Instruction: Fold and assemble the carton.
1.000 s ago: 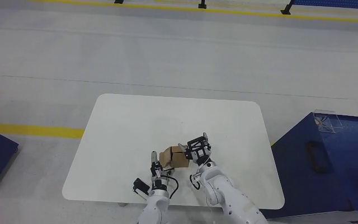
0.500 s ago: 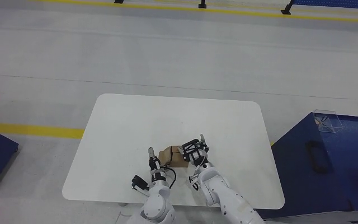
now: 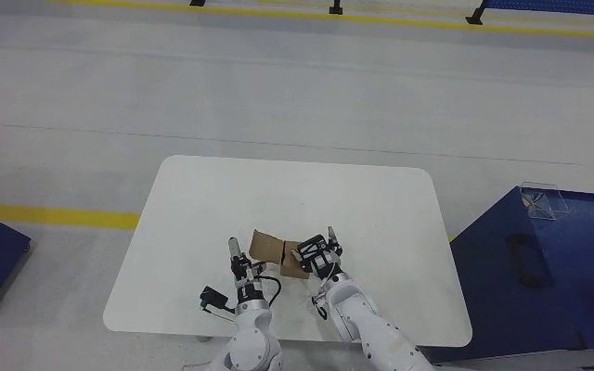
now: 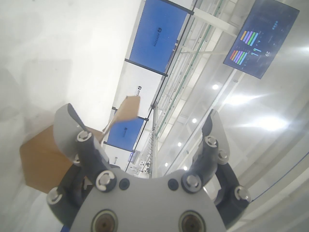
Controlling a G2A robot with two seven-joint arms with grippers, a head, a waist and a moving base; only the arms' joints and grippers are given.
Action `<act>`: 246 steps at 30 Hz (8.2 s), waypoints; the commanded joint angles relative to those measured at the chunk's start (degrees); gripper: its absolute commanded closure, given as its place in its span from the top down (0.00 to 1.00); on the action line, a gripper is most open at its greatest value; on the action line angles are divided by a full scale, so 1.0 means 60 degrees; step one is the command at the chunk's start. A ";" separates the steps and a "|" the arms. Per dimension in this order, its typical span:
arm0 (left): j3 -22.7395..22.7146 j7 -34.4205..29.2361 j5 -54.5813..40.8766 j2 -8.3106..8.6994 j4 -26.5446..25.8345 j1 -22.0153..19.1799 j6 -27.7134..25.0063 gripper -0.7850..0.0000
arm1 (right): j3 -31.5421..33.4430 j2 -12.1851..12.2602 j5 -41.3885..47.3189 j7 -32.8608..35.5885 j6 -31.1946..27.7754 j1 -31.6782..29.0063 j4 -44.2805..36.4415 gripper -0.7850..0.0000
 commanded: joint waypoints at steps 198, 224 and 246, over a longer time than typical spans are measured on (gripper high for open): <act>-0.0154 -0.5744 0.4864 -0.1168 0.1294 -0.0720 0.6561 0.47 | 0.3387 0.0022 0.0539 0.1765 -0.2327 -0.0663 -0.0441 1.00; -0.0708 -0.5651 0.5088 -0.1088 0.0539 0.0100 0.5469 0.50 | 0.3382 -0.0086 0.1383 0.2413 -0.2279 -0.0138 -0.0282 1.00; -0.0700 -0.5636 0.5148 -0.1174 0.0713 0.0008 0.5637 0.49 | 0.3703 -0.0111 0.1634 0.2526 -0.1552 -0.0472 -0.0783 1.00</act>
